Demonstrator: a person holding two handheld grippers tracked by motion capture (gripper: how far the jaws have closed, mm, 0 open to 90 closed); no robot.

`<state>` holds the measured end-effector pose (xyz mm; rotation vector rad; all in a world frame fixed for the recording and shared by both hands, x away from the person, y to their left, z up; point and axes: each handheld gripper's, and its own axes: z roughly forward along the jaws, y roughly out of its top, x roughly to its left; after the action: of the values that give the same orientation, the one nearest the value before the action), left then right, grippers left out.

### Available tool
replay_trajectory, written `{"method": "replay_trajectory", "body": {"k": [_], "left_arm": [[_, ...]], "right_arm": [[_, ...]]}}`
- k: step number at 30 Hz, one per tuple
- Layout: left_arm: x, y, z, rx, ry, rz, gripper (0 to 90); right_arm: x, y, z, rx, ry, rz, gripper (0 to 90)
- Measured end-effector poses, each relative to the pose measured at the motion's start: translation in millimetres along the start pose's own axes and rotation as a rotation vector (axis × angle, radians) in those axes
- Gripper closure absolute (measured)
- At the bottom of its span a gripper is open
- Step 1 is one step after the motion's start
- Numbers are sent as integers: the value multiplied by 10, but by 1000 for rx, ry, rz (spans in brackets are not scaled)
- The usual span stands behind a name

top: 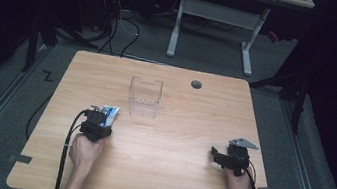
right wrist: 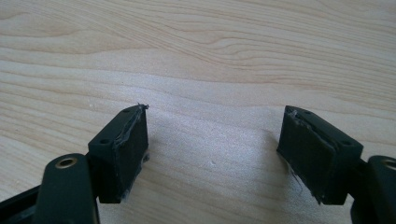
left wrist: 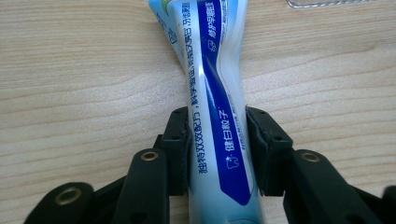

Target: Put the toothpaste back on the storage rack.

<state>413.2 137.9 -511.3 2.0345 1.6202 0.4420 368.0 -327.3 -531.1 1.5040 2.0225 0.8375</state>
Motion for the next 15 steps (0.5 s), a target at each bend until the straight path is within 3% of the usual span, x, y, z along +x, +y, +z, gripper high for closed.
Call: {"method": "replay_trajectory", "body": {"k": [5,11,15], "left_arm": [[27,6,-16,4,-21,4,657],[-5,23,-41,20,-16,48,672],[-13,2,-73,15,-34,54,674]], "right_arm": [[1,0,-1,1,0,1,239],[0,0,0,0,0,0,239],[1,0,-1,1,0,2,239]]}}
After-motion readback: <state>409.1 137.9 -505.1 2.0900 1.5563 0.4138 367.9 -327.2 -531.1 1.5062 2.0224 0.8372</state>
